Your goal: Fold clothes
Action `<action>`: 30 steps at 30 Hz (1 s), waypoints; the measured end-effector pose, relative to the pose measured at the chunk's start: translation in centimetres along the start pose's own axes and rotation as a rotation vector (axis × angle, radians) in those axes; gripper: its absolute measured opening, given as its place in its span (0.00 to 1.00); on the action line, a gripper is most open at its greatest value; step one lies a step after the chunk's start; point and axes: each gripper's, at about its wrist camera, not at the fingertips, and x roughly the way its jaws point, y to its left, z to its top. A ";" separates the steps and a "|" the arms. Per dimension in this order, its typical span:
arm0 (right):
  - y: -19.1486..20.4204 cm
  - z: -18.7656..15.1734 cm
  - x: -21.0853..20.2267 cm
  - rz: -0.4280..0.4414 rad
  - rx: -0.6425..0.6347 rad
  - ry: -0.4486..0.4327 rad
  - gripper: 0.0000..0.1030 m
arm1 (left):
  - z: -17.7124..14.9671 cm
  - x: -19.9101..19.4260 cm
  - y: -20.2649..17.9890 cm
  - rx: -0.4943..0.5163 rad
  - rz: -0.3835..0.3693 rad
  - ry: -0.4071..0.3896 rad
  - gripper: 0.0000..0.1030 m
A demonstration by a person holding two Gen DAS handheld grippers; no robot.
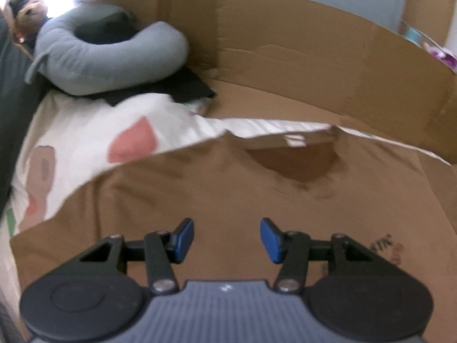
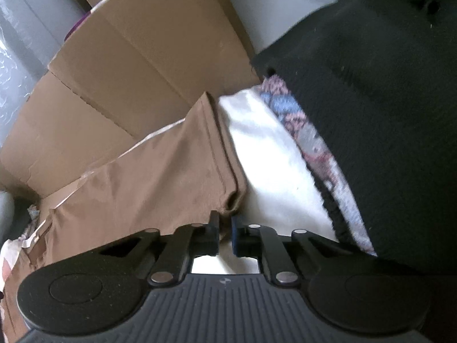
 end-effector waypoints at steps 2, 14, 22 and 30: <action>0.2 -0.1 -0.2 -0.031 -0.021 -0.012 0.04 | -0.6 0.1 -1.1 0.007 -0.019 0.009 0.53; -0.4 -0.1 -0.5 -0.006 0.071 0.004 0.38 | -2.2 0.8 -8.1 0.047 -0.151 0.022 0.53; -1.1 -1.1 0.5 0.048 0.156 0.025 0.46 | -3.3 1.2 -11.8 0.017 -0.229 0.052 0.53; -1.2 -0.7 2.0 0.041 0.200 -0.015 0.45 | -3.9 1.8 -15.7 0.001 -0.298 0.081 0.50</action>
